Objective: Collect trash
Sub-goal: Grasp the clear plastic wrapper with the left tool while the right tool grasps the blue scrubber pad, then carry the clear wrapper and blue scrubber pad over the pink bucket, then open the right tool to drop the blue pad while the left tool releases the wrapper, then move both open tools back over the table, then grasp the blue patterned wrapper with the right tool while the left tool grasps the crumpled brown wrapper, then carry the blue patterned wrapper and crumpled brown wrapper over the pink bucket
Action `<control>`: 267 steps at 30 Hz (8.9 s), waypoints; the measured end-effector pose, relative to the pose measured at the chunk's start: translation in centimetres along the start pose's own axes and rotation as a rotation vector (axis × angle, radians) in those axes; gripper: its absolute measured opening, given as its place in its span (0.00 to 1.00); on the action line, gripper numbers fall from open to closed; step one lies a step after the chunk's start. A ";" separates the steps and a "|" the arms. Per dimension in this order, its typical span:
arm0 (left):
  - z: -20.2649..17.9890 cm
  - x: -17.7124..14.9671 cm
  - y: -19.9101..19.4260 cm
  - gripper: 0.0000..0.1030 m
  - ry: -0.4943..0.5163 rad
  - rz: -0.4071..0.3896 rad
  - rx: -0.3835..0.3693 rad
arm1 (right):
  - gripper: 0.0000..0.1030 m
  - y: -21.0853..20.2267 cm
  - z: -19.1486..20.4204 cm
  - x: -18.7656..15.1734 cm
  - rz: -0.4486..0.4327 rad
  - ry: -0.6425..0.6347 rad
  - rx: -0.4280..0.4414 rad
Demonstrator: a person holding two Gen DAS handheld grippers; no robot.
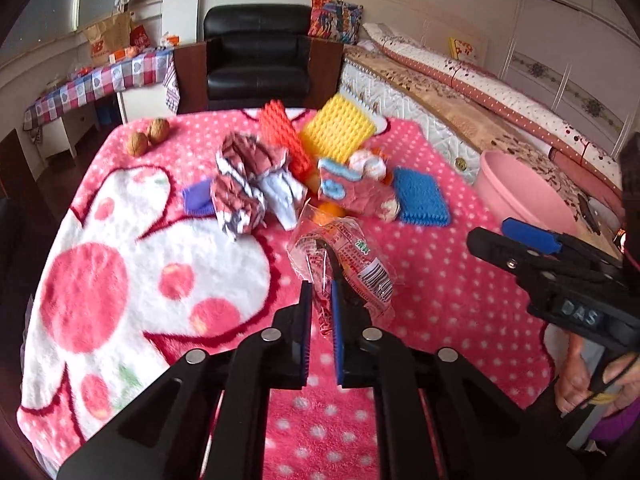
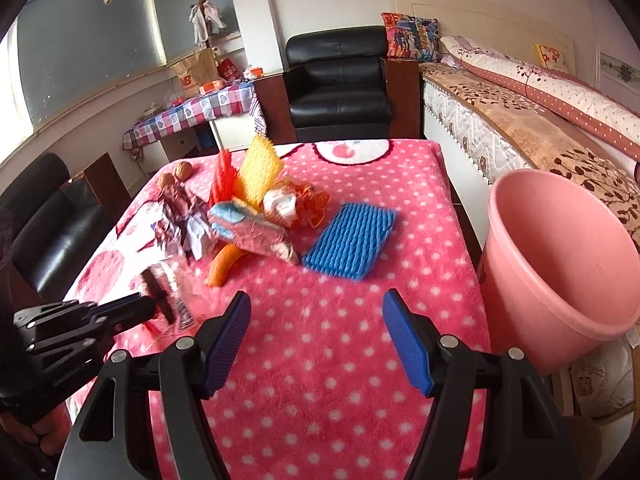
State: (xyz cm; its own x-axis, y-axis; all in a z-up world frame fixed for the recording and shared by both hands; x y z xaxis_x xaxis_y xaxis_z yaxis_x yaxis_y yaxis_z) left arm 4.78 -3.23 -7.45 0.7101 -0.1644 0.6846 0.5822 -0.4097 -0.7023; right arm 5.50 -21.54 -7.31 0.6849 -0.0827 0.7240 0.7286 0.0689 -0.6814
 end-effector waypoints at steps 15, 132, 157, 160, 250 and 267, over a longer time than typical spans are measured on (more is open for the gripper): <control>-0.1 2.5 -1.1 0.08 0.034 -0.080 -0.005 | 0.34 8.9 -2.4 2.6 0.206 0.135 -0.020; -24.1 11.7 11.1 0.24 0.320 -0.091 -0.333 | 0.42 -1.3 -23.5 2.1 0.010 0.392 -0.320; -11.6 11.0 -0.9 0.24 0.154 -0.285 -0.160 | 0.46 -7.7 -13.4 4.0 -0.189 0.278 -0.190; -8.5 10.5 -2.4 0.24 0.112 -0.307 -0.094 | 0.46 -7.5 -11.6 3.9 -0.189 0.253 -0.153; 0.2 5.2 -2.3 0.12 -0.063 -0.181 0.175 | 0.18 0.2 1.9 1.7 0.061 0.013 0.187; -5.9 7.0 0.1 0.12 0.036 -0.193 0.145 | 0.18 -1.5 -3.6 2.1 0.014 0.105 0.105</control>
State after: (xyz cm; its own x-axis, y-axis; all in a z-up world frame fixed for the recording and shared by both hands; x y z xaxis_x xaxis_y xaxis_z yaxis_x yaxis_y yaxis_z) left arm 7.49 -9.71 -1.54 0.5669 -0.1280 0.8138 0.7585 -0.3043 -0.5763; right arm 5.82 -25.44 -5.15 0.6942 -0.1844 0.6958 0.7198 0.1736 -0.6721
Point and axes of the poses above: each gripper's, at about its wrist camera, not at the fingertips, and y roughly the way its jaws point, z to its left, x to its top, the point moved 5 cm from there along y, roughly the way its jaws point, and after that the axes turned 6 degrees about -x, right-handed, at the moved point
